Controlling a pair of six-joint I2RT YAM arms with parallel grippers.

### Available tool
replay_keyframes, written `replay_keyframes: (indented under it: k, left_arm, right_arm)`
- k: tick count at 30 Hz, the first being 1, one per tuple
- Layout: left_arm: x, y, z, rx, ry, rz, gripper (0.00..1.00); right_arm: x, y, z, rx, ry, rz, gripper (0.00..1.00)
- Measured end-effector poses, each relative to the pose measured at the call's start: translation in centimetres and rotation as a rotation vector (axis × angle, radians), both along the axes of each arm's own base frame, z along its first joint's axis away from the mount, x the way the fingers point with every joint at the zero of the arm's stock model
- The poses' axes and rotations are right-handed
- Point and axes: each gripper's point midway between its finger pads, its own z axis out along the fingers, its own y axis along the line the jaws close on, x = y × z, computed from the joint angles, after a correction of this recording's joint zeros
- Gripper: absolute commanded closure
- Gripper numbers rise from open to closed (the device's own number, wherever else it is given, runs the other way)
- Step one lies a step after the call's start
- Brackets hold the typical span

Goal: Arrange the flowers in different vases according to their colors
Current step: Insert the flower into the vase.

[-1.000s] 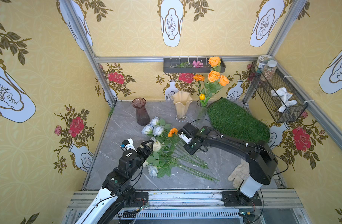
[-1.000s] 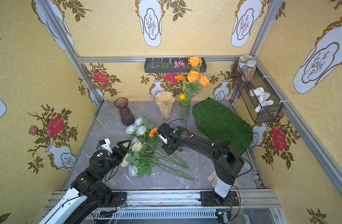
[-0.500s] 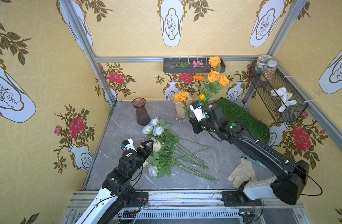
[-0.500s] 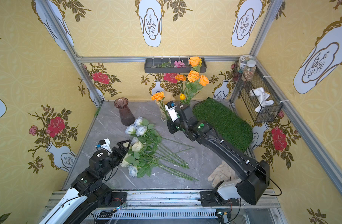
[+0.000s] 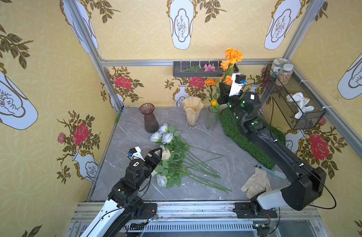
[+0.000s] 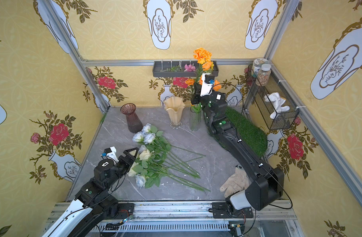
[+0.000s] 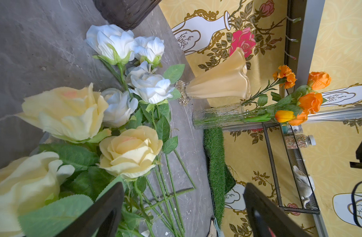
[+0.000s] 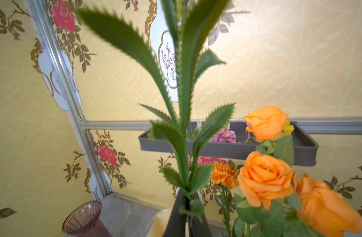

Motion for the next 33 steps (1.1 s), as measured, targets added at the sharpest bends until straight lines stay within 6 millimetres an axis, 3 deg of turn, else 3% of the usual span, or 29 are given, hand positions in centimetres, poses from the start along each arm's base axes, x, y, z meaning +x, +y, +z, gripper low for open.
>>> replay_keyframes:
  k: [5, 13, 21, 31, 32, 33]
  left_arm:
    - [0.1, 0.0, -0.1, 0.006, 0.002, -0.001, 0.07]
    - [0.3, -0.1, -0.5, 0.020, 0.014, -0.003, 0.06]
    - [0.5, -0.3, -0.4, 0.025, 0.015, -0.005, 0.06]
    - [0.6, -0.3, -0.6, 0.032, 0.022, -0.006, 0.06]
    - [0.6, -0.3, -0.6, 0.033, 0.022, -0.006, 0.06]
    - [0.6, -0.4, -0.6, 0.035, 0.021, -0.007, 0.06]
  right_arm:
    - [2.5, -0.5, 0.0, 0.014, -0.036, -0.026, 1.00]
    - [5.6, -1.8, -2.7, 0.007, -0.015, -0.079, 1.00]
    - [7.2, -2.5, -7.3, -0.048, 0.044, -0.121, 1.00]
    - [7.8, -3.7, -10.9, -0.089, 0.097, -0.147, 1.00]
    - [8.0, -3.9, -11.2, -0.090, 0.102, -0.149, 0.96]
    - [8.1, -3.8, -11.5, -0.091, 0.108, -0.149, 0.83]
